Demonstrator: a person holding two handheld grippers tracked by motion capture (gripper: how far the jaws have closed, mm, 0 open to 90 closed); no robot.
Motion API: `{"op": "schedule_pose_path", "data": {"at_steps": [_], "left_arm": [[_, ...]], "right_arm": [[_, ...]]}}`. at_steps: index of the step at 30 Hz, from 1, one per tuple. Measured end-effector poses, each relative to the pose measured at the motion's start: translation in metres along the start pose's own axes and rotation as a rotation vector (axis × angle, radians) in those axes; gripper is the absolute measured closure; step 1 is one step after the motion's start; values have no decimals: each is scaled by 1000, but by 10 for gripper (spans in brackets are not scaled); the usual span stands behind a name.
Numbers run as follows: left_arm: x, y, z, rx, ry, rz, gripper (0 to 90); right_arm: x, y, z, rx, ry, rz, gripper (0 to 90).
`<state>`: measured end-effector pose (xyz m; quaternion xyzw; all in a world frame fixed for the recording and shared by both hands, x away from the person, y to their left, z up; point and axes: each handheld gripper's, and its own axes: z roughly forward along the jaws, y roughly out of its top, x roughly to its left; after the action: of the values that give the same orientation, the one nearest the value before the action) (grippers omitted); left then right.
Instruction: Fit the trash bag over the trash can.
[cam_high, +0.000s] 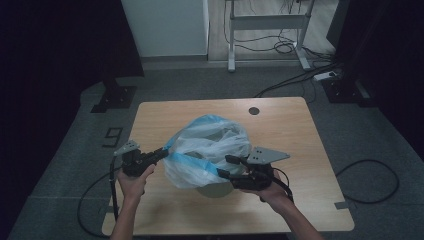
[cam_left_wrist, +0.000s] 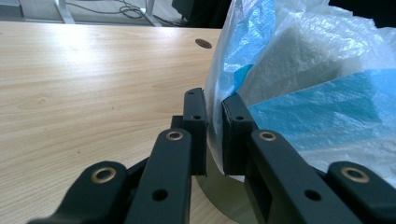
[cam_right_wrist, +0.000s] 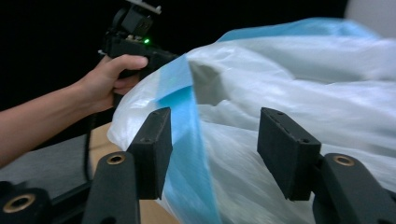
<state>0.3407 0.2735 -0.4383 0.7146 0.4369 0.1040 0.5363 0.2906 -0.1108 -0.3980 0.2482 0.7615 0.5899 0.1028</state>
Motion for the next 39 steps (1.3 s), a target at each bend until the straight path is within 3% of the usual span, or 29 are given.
{"op": "schedule_pose_path", "data": {"at_steps": [4,9,16,23,27,33,36,39], "left_arm": [[-1,0,-2,-8,-3,2,819],[-2,0,-2,-9,-2,6,817],[-5,-1,-4,-18,-4,10,815],[-9,-1,-7,-18,-20,23,809],[-9,-3,-7,-4,-17,21,811],[-1,-12,-7,17,-27,-4,807],[-1,-11,-8,18,-43,11,751],[-2,-6,-15,-26,-67,39,670]], "right_arm": [[2,-3,5,9,58,5,547],[9,-6,-2,-1,88,-41,725],[20,-12,-16,-24,40,-151,871],[32,-32,-23,-28,72,-227,888],[34,-47,-16,32,74,-245,888],[20,-65,-5,105,63,-206,886],[12,-71,-4,111,48,-184,867],[10,-72,-7,97,41,-179,835]]}}
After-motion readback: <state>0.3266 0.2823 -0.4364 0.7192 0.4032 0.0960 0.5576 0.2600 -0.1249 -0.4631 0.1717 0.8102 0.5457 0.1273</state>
